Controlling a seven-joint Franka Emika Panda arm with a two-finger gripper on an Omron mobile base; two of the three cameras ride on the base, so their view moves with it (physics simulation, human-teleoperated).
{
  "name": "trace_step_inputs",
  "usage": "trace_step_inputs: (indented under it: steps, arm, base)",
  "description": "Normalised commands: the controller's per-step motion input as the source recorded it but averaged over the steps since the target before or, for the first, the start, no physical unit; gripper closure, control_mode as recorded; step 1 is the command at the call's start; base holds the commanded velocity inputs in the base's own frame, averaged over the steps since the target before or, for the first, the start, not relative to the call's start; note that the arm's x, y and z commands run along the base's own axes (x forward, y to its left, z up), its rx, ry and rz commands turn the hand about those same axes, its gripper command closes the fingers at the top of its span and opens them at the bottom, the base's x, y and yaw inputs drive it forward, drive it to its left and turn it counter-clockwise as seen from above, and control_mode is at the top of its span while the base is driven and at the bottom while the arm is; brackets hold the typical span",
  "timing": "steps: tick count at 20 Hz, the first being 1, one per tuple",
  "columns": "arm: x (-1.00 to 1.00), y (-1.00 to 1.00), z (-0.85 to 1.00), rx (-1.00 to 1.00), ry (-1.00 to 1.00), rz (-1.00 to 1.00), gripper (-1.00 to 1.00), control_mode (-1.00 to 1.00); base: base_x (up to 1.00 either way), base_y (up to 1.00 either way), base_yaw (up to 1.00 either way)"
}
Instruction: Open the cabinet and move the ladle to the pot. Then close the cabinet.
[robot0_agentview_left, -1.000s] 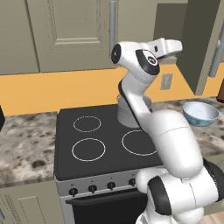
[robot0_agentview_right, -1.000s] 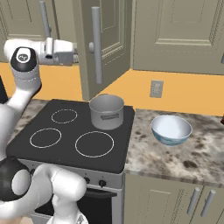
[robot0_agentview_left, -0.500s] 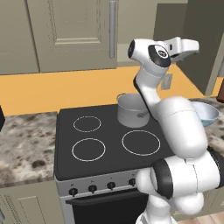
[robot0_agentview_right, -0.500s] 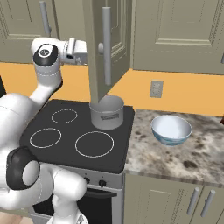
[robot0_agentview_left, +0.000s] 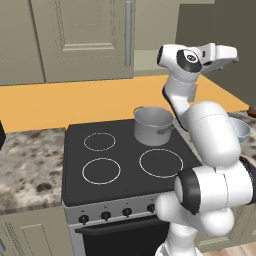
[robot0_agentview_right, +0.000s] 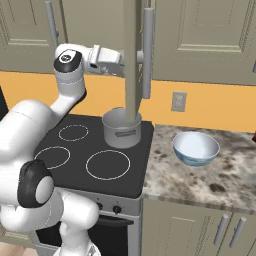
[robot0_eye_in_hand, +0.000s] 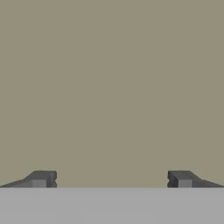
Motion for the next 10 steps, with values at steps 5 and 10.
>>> trace_step_inputs:
  steps: [5,10]
  arm:
    - [-0.02,0.03,0.00,0.05,-0.12,0.04,-1.00,-1.00]
    - [-0.06,0.30,0.00,0.07,-0.25,0.07,-1.00,-1.00]
  base:
    - [0.00,0.00,0.00]
    - [0.00,0.00,0.00]
